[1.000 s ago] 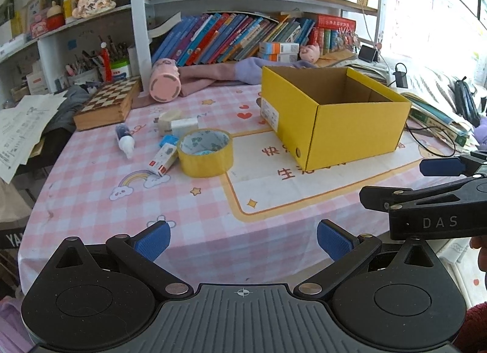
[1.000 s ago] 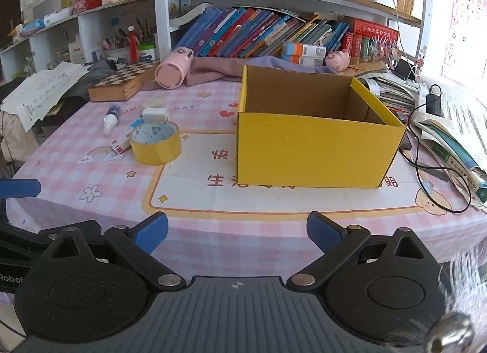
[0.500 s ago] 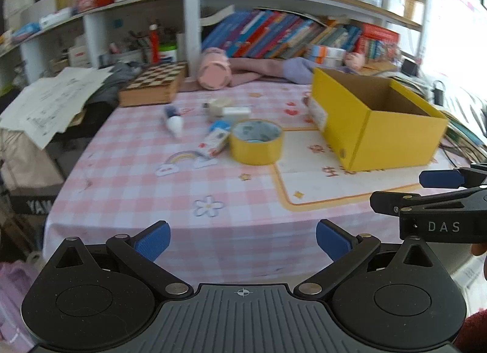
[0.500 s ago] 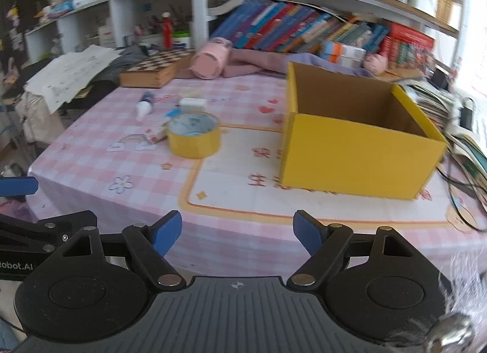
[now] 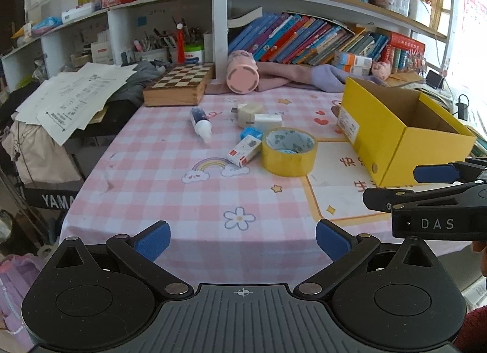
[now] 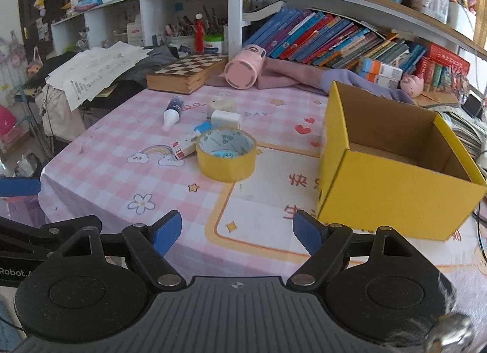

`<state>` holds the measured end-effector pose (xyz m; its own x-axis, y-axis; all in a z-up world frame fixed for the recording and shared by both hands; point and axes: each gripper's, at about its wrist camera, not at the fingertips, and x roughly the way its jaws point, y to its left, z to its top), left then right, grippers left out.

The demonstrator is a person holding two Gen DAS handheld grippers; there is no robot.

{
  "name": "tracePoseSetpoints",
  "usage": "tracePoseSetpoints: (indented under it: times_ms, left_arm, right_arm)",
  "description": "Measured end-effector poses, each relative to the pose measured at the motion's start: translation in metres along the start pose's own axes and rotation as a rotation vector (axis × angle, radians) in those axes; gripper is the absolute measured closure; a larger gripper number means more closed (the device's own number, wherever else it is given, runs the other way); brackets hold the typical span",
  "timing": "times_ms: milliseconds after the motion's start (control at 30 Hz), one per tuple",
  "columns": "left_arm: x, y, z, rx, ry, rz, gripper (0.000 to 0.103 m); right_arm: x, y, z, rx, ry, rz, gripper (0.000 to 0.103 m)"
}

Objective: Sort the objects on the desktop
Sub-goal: 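Lower the right tool around the yellow tape roll while the left tool approaches the staples box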

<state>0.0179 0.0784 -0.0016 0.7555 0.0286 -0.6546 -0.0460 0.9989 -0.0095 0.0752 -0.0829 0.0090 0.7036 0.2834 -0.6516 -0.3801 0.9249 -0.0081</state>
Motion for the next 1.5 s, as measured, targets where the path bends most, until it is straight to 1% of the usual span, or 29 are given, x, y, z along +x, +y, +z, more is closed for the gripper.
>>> tracePoseSetpoints:
  times_ms: [400, 533, 667, 800, 967, 1067, 1267, 1500]
  left_arm:
    - [0.046, 0.009, 0.029, -0.015, 0.033, 0.034, 0.001]
    - [0.060, 0.011, 0.040, -0.012, 0.044, 0.043, 0.001]
    - [0.074, 0.013, 0.047, 0.001, 0.063, 0.054, 0.001]
    - [0.086, 0.015, 0.053, 0.011, 0.090, 0.056, 0.001]
    - [0.101, 0.014, 0.060, 0.023, 0.118, 0.050, 0.001]
    - [0.111, 0.014, 0.062, 0.029, 0.139, 0.046, 0.001]
    - [0.128, 0.016, 0.067, 0.038, 0.175, 0.051, 0.001]
    - [0.144, 0.021, 0.071, 0.038, 0.213, 0.057, 0.002]
  right_arm:
    - [0.055, -0.006, 0.043, -0.048, 0.025, 0.050, 0.022]
    - [0.074, -0.007, 0.057, -0.064, 0.035, 0.073, 0.020]
    - [0.097, -0.008, 0.068, -0.070, 0.067, 0.087, 0.017]
    - [0.117, -0.008, 0.075, -0.077, 0.103, 0.096, 0.016]
    - [0.140, -0.008, 0.081, -0.088, 0.148, 0.100, 0.009]
    - [0.152, -0.008, 0.082, -0.089, 0.179, 0.098, 0.007]
    - [0.175, -0.010, 0.085, -0.080, 0.230, 0.110, 0.006]
    - [0.195, -0.010, 0.088, -0.072, 0.270, 0.128, 0.006]
